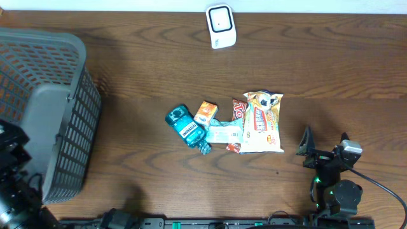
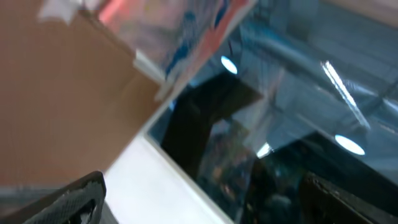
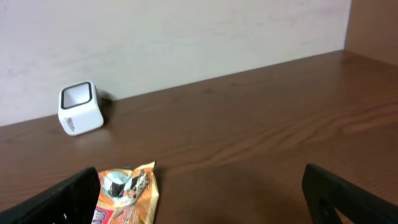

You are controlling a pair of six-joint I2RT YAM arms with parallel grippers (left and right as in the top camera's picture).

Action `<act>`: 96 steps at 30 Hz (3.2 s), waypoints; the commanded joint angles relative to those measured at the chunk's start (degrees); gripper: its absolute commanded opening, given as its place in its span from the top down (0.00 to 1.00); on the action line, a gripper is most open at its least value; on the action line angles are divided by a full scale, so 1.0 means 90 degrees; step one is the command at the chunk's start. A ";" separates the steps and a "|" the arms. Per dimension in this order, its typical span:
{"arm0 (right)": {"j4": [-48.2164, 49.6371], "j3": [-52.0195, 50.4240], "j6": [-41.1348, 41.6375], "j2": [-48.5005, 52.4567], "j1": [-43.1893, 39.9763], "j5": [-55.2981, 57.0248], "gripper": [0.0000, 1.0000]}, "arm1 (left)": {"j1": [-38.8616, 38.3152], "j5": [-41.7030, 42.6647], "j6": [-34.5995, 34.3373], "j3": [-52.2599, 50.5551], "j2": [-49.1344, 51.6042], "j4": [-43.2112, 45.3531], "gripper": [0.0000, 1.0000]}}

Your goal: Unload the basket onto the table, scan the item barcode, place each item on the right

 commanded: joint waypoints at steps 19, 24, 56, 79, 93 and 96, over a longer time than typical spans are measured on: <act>0.0097 -0.0010 0.2834 0.0221 -0.0019 -0.2055 0.01 | 0.0027 0.0367 0.2980 -0.0002 -0.0508 -0.0032 0.02; 0.0158 -0.0010 0.3087 0.0634 -0.0019 -0.3616 0.01 | 0.0141 0.1868 0.2977 -0.0046 -0.1469 -0.0993 0.02; 0.0172 -0.0012 0.6584 0.1008 0.2535 -0.2987 0.10 | 0.0729 0.4541 0.2256 -0.0046 -0.2909 -0.2475 0.02; 0.4658 0.0532 0.8021 0.7390 0.6229 0.1195 0.07 | 0.0729 0.4541 0.1732 -0.0228 -0.2980 -0.2742 0.02; 0.4534 0.2368 0.8476 1.0496 0.6224 0.0114 0.26 | 0.0733 0.4493 0.1736 -0.0270 -0.3274 -0.2742 0.02; 0.4136 0.2368 0.8740 1.0496 0.6222 0.0257 0.26 | 0.0733 0.4493 0.1734 -0.0270 -0.3274 -0.2739 0.02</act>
